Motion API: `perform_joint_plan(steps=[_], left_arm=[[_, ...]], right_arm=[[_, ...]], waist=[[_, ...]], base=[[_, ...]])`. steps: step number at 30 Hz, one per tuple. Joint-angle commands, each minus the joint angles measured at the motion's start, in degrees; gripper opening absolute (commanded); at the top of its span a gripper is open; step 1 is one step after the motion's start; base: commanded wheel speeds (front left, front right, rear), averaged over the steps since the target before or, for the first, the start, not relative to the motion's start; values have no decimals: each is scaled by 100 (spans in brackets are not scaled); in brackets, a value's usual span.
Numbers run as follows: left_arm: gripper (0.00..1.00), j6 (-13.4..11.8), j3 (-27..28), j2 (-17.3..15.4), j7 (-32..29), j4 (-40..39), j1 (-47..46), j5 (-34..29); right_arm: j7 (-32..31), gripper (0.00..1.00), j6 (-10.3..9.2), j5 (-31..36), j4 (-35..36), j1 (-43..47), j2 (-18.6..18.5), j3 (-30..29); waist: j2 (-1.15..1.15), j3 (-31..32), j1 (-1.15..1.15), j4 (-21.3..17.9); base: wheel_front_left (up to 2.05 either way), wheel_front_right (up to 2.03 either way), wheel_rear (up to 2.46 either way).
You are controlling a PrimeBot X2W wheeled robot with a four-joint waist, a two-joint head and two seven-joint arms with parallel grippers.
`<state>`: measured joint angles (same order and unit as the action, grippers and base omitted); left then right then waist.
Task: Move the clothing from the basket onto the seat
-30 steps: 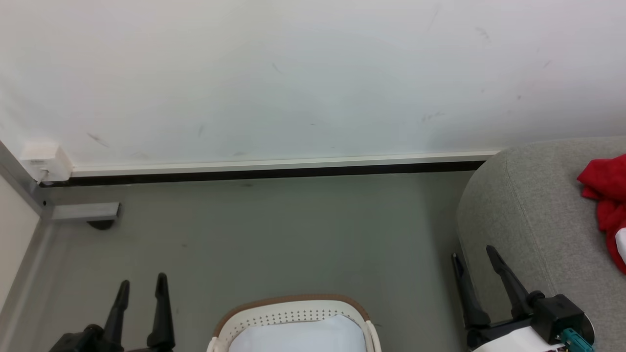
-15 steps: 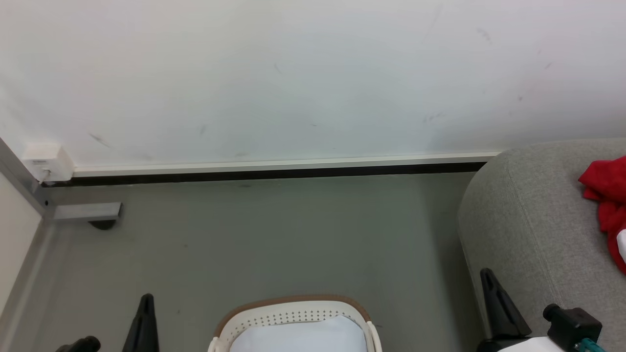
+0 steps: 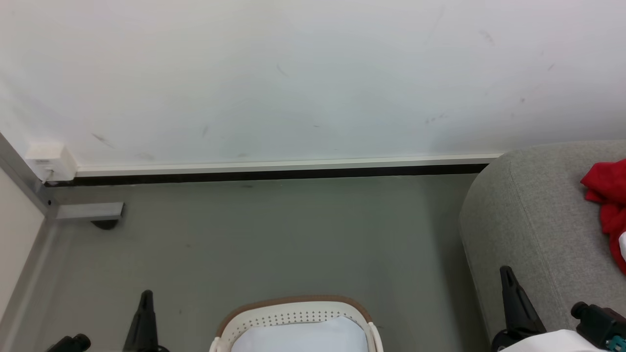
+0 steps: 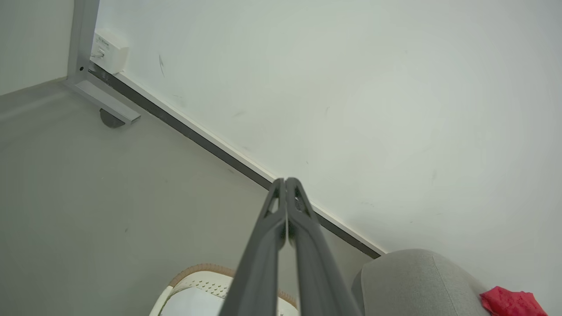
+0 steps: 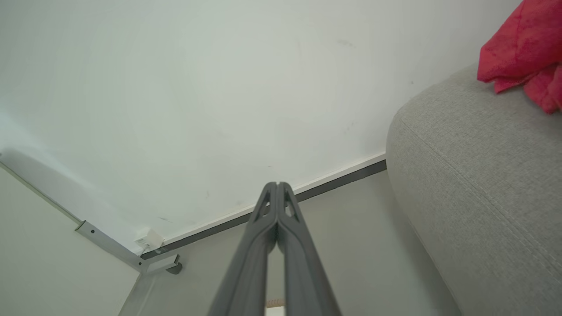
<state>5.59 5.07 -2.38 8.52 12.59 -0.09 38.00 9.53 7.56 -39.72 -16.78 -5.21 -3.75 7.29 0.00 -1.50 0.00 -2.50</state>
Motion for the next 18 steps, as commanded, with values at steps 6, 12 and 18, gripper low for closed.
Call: perform_joint_plan(steps=[6, 12, 18], left_arm=[[0, 38, 39, -41, -160, -45, -179, 634], [0, 55, 50, -44, -290, -28, -224, 1082], [0, 69, 61, -47, -407, -12, -266, 1505]], right_arm=[[-136, 0, -3, -627, 111, -102, -61, -129], [-250, 0, -4, -1084, 131, -104, -71, -217], [-359, 0, -5, -1509, 151, -105, -78, -307]], waist=[[0, 8, 0, 16], [0, 16, 0, 31], [0, 24, 0, 46]], base=[[0, 0, 0], [0, 0, 0], [0, 0, 0]])
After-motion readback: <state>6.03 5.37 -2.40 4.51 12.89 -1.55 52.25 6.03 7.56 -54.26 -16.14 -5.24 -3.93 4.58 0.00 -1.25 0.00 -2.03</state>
